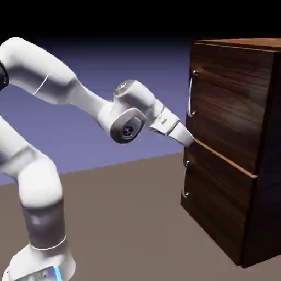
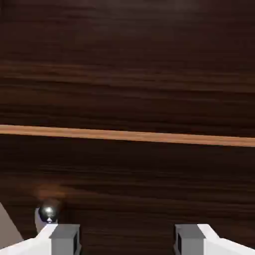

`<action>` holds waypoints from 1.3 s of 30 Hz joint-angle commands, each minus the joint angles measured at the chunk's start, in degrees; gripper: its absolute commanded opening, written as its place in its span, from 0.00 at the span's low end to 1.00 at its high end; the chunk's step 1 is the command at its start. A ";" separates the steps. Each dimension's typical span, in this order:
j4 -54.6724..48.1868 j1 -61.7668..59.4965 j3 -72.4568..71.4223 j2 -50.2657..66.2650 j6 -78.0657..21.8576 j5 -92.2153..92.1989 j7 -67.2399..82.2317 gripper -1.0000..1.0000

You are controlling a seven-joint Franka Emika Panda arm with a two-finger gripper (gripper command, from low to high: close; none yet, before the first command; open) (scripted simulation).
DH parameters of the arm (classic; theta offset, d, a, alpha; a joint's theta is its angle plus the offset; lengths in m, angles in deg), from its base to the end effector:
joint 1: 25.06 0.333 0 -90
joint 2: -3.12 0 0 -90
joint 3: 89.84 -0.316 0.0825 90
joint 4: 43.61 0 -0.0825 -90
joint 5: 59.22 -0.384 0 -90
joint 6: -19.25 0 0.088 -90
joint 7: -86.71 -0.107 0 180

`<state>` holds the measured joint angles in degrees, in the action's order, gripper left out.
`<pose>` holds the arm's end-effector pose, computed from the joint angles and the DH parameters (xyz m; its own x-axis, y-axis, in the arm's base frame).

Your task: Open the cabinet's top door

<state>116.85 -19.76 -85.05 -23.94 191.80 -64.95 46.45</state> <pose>0.4012 -0.0034 0.4194 0.5586 -0.7245 0.4038 -0.5397 -0.6872 -0.4863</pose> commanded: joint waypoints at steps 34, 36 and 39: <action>-6.72 58.09 60.46 70.62 -18.39 -72.19 27.65 0.50; -7.12 61.51 64.02 74.77 -19.47 -76.44 29.28 0.50; -7.71 66.63 69.35 81.00 -21.10 -82.80 31.72 0.50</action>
<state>109.14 46.87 -15.70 57.06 170.70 -147.75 78.17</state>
